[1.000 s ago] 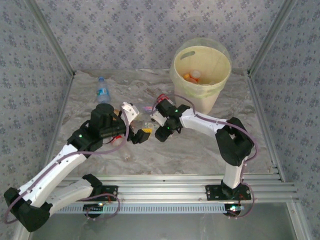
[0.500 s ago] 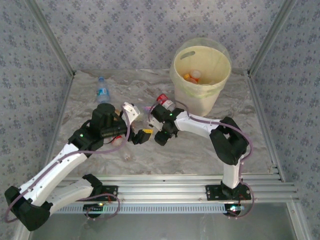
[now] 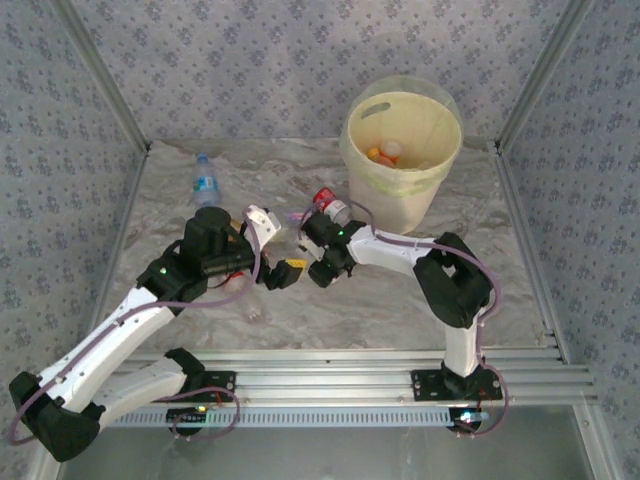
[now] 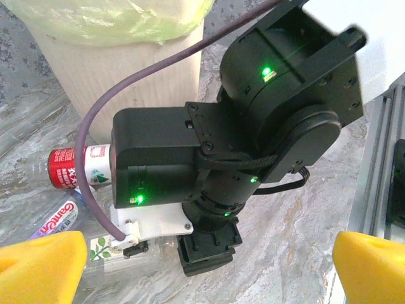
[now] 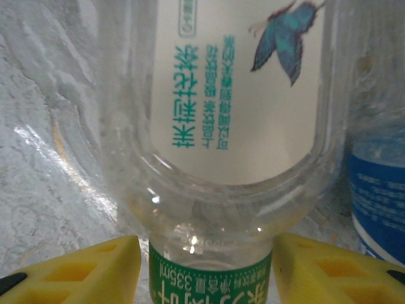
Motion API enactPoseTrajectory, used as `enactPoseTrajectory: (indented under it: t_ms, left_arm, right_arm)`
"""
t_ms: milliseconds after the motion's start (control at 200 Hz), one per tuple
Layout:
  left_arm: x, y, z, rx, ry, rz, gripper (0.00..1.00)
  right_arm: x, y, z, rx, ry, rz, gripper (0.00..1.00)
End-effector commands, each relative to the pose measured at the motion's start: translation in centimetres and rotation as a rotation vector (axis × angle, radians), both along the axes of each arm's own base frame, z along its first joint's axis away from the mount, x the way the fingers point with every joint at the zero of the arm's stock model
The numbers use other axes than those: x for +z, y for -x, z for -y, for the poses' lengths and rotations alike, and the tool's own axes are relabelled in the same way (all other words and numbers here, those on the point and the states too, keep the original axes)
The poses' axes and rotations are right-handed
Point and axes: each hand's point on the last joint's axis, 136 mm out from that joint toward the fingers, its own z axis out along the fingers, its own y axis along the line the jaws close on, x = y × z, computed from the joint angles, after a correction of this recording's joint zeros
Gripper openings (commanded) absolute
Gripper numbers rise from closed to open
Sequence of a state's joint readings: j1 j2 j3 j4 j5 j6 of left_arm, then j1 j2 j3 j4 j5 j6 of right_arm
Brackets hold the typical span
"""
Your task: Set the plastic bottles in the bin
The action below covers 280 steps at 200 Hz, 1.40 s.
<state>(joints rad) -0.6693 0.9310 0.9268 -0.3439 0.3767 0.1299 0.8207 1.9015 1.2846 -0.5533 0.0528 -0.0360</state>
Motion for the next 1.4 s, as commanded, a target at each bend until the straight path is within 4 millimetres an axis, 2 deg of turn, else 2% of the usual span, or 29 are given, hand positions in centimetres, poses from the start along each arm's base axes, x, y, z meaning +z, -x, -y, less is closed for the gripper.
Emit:
enactPoseTrajectory:
  t_ms: [0, 215, 375, 455, 480, 565, 834, 1249, 1319, 1339, 1394]
  left_arm:
    - [1.4, 0.7, 0.2, -0.023, 0.039, 0.018, 1.00]
    - [1.5, 0.6, 0.2, -0.018, 0.040, 0.019, 1.00]
    - [1.5, 0.4, 0.1, -0.007, 0.040, 0.023, 1.00]
    - [1.5, 0.3, -0.1, 0.003, 0.039, 0.027, 1.00]
    - [1.5, 0.2, -0.1, 0.007, 0.038, 0.028, 1.00]
    - [1.8, 0.1, -0.4, 0.020, 0.041, 0.039, 0.99]
    - [2.6, -0.9, -1.6, 0.088, 0.077, 0.059, 1.00]
    - [3.3, -1.3, -2.7, 0.145, 0.096, 0.099, 1.00]
    - [3.3, -1.3, -2.7, 0.146, 0.098, 0.099, 1.00]
    - [3.3, -1.3, -2.7, 0.147, 0.097, 0.099, 1.00]
    - [3.2, -1.4, -2.6, 0.148, 0.097, 0.096, 1.00]
  right_arm:
    - [-1.3, 0.2, 0.3, -0.050, 0.016, -0.008, 0.57]
    - [-1.1, 0.4, 0.4, -0.063, 0.005, 0.000, 0.50]
    - [0.3, 0.9, 0.7, -0.073, -0.015, 0.028, 0.46]
    - [1.6, 0.8, 0.5, -0.088, -0.050, 0.046, 0.44]
    - [0.8, 1.5, 1.3, -0.091, -0.033, 0.029, 0.44]
    - [2.0, 1.8, 1.3, -0.101, -0.065, 0.045, 0.42]
    - [7.4, 2.3, 1.2, -0.124, -0.200, 0.114, 0.40]
    - [16.6, 2.9, 1.7, -0.121, -0.389, 0.201, 0.38]
    - [17.4, 3.1, 2.2, -0.119, -0.399, 0.212, 0.38]
    - [19.1, 2.8, 1.9, -0.117, -0.428, 0.237, 0.38]
    - [20.4, 2.7, 2.3, -0.117, -0.448, 0.257, 0.38]
